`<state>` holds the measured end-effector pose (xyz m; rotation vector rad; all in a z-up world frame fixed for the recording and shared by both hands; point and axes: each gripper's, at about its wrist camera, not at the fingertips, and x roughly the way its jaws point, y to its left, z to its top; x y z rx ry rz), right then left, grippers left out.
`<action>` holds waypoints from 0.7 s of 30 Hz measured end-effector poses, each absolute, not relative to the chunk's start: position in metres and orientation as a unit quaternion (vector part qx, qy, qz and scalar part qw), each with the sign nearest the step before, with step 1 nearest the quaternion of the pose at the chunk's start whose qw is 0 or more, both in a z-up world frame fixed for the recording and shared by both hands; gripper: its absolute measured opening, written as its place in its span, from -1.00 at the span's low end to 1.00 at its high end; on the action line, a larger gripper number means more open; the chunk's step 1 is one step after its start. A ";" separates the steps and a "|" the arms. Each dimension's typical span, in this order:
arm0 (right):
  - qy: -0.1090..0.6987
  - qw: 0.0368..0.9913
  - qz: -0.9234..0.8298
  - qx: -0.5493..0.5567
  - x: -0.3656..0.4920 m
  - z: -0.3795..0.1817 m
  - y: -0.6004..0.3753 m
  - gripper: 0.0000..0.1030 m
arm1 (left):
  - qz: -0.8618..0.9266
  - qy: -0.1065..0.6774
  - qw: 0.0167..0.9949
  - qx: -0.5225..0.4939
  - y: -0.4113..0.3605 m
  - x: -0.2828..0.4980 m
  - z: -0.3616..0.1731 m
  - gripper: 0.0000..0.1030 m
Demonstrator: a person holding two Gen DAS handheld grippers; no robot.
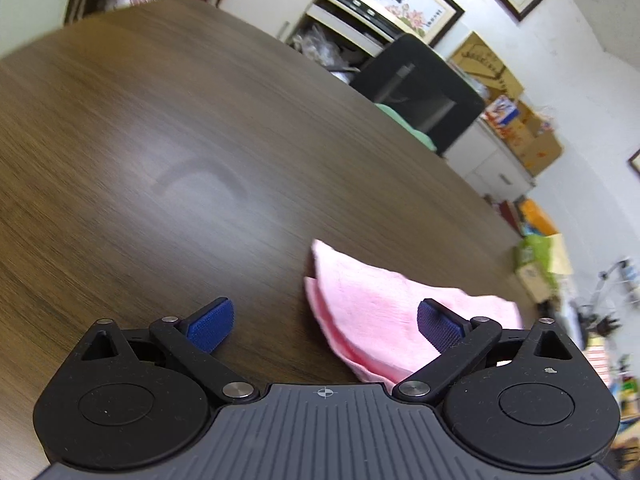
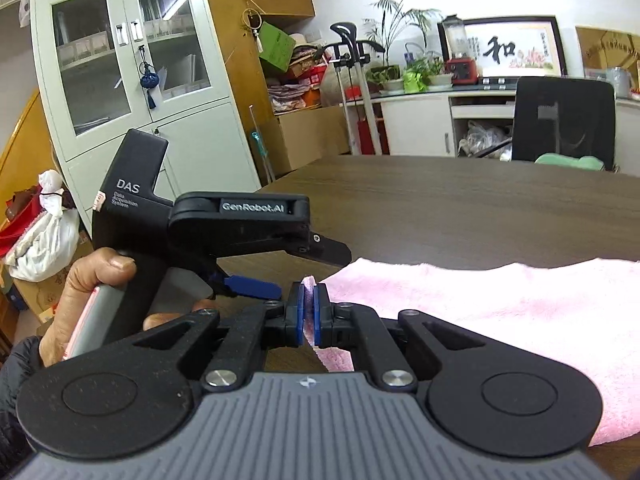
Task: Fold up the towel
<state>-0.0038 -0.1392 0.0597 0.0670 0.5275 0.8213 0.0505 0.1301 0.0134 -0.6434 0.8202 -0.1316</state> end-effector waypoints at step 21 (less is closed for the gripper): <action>0.247 0.885 0.391 0.054 -0.007 0.066 -0.162 -0.90 | -0.100 0.378 0.837 -0.383 0.126 0.066 -0.007 -0.89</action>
